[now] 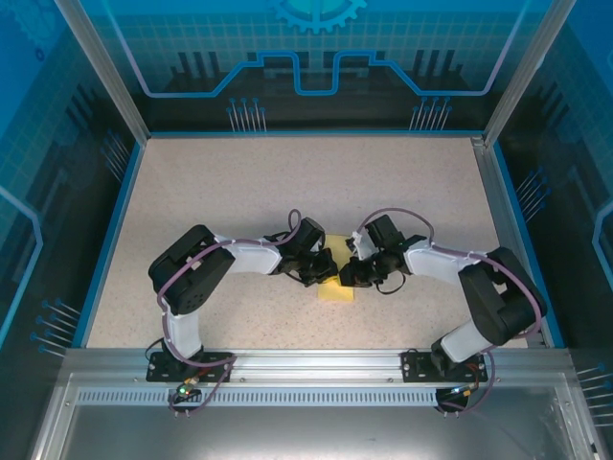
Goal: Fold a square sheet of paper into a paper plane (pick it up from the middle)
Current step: Fold the triangle a second time at the center of the table.
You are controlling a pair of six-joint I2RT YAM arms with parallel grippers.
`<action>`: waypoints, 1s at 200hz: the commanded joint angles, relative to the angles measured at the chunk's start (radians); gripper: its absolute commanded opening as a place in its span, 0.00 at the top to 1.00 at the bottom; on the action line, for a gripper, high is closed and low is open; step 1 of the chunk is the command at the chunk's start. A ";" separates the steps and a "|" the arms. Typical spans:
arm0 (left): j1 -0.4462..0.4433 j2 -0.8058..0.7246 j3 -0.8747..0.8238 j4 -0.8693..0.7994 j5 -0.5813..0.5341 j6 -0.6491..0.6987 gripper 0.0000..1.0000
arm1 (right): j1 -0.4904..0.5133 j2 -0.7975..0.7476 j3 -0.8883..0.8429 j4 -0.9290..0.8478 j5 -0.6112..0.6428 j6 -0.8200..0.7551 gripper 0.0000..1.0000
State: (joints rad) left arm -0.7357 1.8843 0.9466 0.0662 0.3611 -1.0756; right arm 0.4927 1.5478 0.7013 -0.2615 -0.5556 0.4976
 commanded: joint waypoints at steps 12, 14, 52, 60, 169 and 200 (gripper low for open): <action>0.003 -0.007 -0.023 -0.051 -0.007 -0.007 1.00 | 0.008 0.059 0.029 -0.037 -0.019 -0.010 0.87; 0.003 -0.006 -0.023 -0.050 -0.007 -0.007 1.00 | 0.008 0.064 0.028 -0.039 -0.018 -0.011 0.87; 0.003 -0.006 -0.027 -0.053 -0.007 -0.006 1.00 | 0.005 0.092 -0.006 -0.041 -0.007 -0.013 0.87; 0.003 -0.006 -0.029 -0.053 -0.008 -0.006 1.00 | 0.004 0.093 -0.014 -0.043 -0.007 -0.013 0.87; 0.003 -0.002 -0.043 -0.052 -0.015 -0.010 1.00 | 0.001 0.037 -0.098 -0.084 0.020 -0.014 0.86; 0.004 -0.002 -0.046 -0.052 -0.017 -0.013 1.00 | -0.009 -0.012 -0.130 -0.084 -0.006 -0.010 0.85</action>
State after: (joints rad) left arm -0.7361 1.8839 0.9382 0.0788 0.3645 -1.0756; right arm 0.4900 1.5642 0.6125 -0.2584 -0.5549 0.4938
